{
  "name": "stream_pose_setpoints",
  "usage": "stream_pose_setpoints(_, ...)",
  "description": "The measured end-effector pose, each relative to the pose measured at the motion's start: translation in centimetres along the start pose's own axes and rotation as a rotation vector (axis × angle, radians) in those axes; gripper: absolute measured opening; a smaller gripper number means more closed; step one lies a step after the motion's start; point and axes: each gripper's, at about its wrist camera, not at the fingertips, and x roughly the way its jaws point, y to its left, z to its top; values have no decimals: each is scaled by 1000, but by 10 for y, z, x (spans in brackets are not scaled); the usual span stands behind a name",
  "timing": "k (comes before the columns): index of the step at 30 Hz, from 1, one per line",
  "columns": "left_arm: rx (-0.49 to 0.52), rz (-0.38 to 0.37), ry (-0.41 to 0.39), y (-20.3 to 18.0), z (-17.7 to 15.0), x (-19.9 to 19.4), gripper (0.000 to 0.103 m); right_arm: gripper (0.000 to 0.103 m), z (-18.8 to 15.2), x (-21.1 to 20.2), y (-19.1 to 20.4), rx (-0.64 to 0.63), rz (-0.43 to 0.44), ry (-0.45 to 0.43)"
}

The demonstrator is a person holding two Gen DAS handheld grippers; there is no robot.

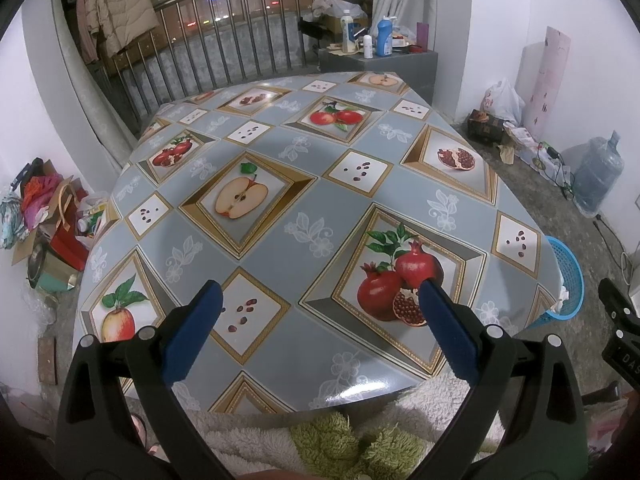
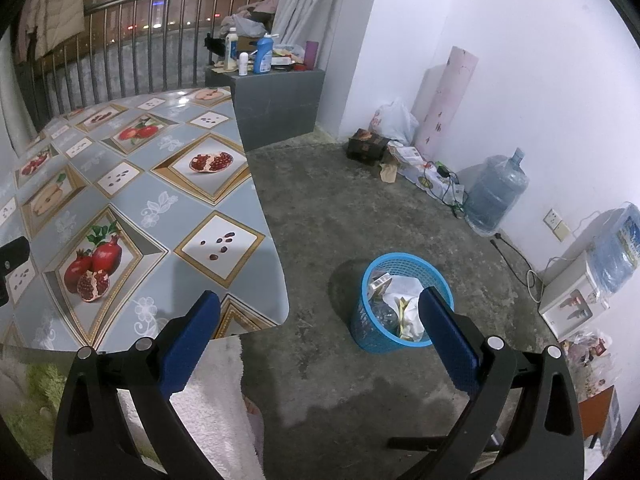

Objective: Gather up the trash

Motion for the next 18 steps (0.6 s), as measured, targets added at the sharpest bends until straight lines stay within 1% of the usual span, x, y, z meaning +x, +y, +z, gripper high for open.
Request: stream_pose_setpoints(18, -2, 0, 0, 0, 0, 0, 94, 96, 0, 0, 1, 1, 0, 0)
